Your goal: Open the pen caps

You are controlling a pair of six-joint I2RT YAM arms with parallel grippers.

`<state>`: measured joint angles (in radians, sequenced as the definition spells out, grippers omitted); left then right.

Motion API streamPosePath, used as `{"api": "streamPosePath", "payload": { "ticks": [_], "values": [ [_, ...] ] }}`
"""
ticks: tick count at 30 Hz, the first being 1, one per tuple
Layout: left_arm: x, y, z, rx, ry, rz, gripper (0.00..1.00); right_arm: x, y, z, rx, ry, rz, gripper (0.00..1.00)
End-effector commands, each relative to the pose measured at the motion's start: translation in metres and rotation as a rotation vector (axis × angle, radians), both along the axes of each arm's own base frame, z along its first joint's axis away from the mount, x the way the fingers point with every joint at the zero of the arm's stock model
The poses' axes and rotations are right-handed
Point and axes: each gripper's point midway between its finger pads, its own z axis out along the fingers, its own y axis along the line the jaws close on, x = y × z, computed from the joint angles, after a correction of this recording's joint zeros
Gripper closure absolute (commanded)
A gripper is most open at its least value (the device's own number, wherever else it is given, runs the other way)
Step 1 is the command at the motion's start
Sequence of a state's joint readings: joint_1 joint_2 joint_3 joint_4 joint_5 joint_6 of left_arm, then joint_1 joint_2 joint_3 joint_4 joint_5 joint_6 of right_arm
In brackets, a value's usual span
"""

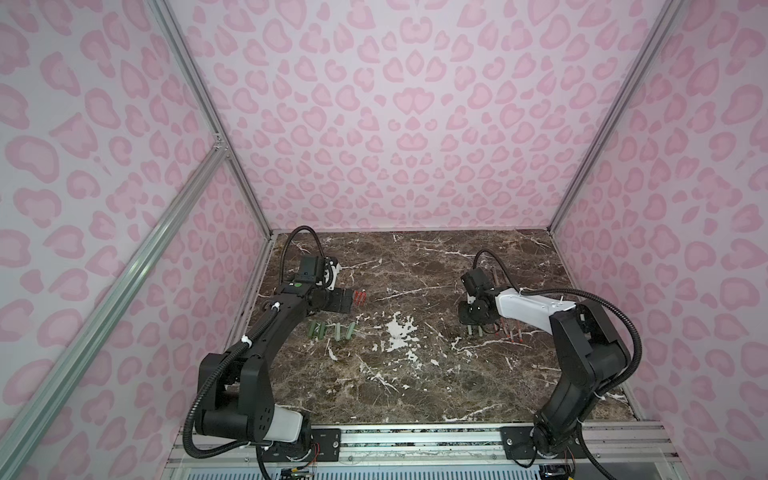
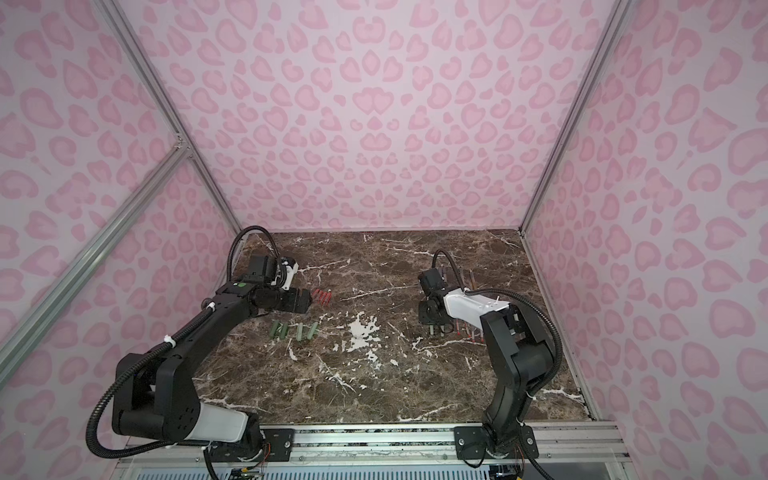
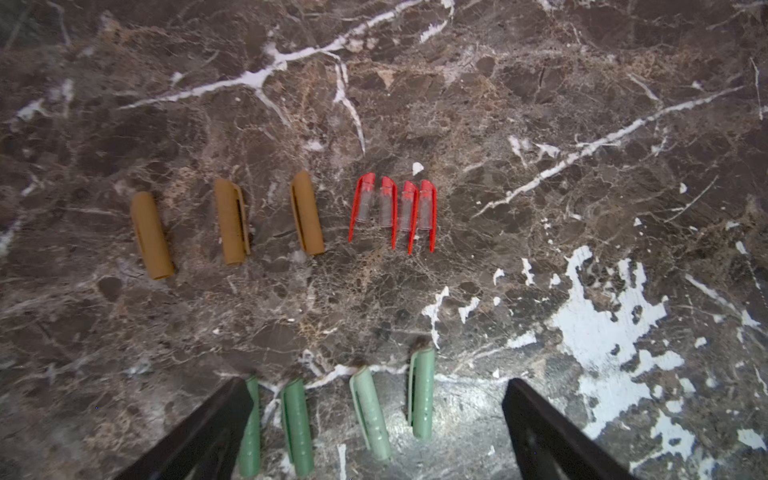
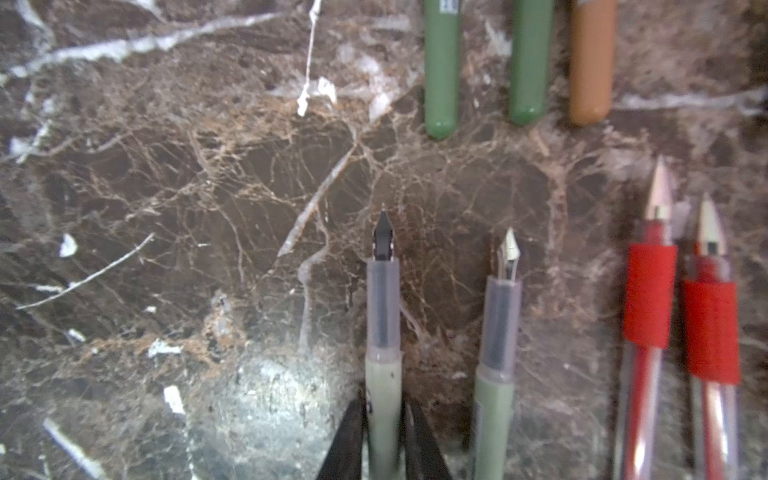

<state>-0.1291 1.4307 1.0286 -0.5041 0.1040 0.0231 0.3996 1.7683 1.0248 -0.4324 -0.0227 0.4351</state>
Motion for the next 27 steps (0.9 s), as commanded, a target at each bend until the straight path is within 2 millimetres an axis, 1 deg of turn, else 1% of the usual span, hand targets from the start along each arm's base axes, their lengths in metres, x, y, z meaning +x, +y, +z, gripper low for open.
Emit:
{"api": "streamPosePath", "payload": {
  "ticks": [1, 4, 7, 9, 13, 16, 19, 21, 23, 25, 27],
  "values": [
    [0.012, 0.011, 0.016, 0.002, -0.089, 0.036, 0.02, -0.006, -0.007, -0.007, -0.031, 0.024, -0.014, 0.74],
    [0.015, 0.016, 0.025, -0.018, -0.137, 0.054, 0.02, -0.006, -0.007, -0.002, -0.029, 0.018, -0.013, 0.7],
    [0.021, 0.021, 0.033, -0.018, -0.211, 0.066, 0.02, -0.003, -0.007, 0.011, -0.027, -0.009, -0.009, 0.67],
    [0.025, 0.025, 0.035, -0.021, -0.256, 0.077, 0.02, 0.001, -0.007, 0.026, -0.027, -0.04, 0.001, 0.65],
    [0.032, 0.028, 0.034, -0.06, -0.384, 0.067, 0.02, 0.014, -0.007, 0.064, -0.012, -0.147, 0.029, 0.61],
    [0.034, 0.03, 0.033, -0.062, -0.486, 0.053, 0.02, 0.024, -0.013, 0.092, 0.012, -0.239, 0.043, 0.55],
    [0.038, 0.037, 0.03, -0.03, -0.551, 0.066, 0.02, 0.032, -0.022, 0.117, 0.017, -0.35, 0.076, 0.42],
    [0.039, 0.042, 0.027, -0.02, -0.597, 0.075, 0.02, 0.036, -0.029, 0.13, 0.001, -0.434, 0.096, 0.24],
    [0.037, 0.045, 0.022, -0.012, -0.632, 0.081, 0.02, 0.039, -0.046, 0.139, -0.053, -0.5, 0.049, 0.02],
    [0.035, 0.048, 0.016, -0.013, -0.662, 0.101, 0.02, 0.041, -0.061, 0.141, -0.08, -0.554, 0.032, 0.01],
    [0.029, 0.051, 0.01, -0.019, -0.686, 0.122, 0.02, 0.04, -0.076, 0.14, -0.095, -0.604, 0.011, 0.01]
  ]
}}
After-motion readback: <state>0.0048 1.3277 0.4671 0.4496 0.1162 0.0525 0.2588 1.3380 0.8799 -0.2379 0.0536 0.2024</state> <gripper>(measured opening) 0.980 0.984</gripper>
